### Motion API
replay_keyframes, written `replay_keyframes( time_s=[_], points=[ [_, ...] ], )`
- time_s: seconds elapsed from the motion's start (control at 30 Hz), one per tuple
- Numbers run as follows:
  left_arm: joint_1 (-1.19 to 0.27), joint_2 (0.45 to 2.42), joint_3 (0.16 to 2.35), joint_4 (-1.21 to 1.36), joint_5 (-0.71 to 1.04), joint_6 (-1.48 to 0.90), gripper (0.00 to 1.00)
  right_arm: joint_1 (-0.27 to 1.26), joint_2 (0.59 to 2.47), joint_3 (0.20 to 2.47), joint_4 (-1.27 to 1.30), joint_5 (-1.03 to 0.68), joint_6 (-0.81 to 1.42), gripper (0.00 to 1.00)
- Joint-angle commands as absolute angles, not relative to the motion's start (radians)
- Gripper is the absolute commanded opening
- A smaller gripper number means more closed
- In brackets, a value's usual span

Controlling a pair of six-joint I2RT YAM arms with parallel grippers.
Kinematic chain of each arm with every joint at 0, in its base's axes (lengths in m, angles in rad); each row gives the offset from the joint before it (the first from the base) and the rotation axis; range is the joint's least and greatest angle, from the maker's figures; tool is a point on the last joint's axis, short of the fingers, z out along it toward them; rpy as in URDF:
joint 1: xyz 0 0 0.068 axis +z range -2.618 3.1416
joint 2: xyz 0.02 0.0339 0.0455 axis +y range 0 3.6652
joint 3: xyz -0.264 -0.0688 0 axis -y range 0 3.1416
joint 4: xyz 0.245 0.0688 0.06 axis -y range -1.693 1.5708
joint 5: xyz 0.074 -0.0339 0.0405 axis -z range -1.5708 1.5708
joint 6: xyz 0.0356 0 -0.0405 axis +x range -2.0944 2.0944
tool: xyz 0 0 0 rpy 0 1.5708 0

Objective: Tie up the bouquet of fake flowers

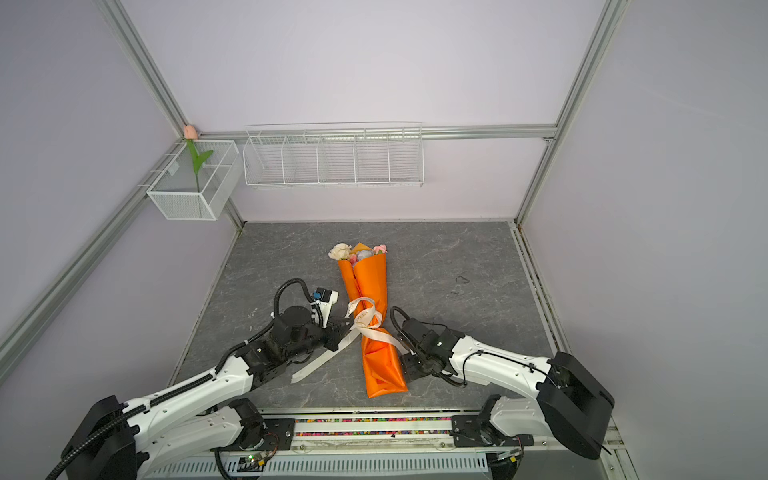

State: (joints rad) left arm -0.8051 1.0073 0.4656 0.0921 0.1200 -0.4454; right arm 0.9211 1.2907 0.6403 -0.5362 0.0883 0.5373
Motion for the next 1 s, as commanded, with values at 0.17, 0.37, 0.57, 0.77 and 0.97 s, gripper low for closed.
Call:
replay_keyframes(
  time_s=[0.17, 0.37, 0.57, 0.77, 0.97],
  points=[
    [-0.802, 0.937, 0.397, 0.158, 0.086, -0.520, 0.01, 0.945, 1.326, 0.613, -0.327, 0.230, 0.430, 0.64],
    [-0.802, 0.950, 0.366, 0.185, 0.095, -0.561, 0.03, 0.945, 1.330, 0.598, -0.277, 0.234, 0.407, 0.32],
    [-0.802, 0.971, 0.349, 0.200, 0.108, -0.607, 0.04, 0.944, 1.305, 0.615, -0.295, 0.248, 0.384, 0.07],
    [-0.802, 0.969, 0.331, 0.229, 0.109, -0.624, 0.04, 0.946, 1.274, 0.603, -0.294, 0.200, 0.353, 0.11],
    [-0.802, 0.968, 0.337, 0.227, 0.109, -0.617, 0.04, 0.964, 1.258, 0.533, -0.244, 0.180, 0.451, 0.47]
  ],
)
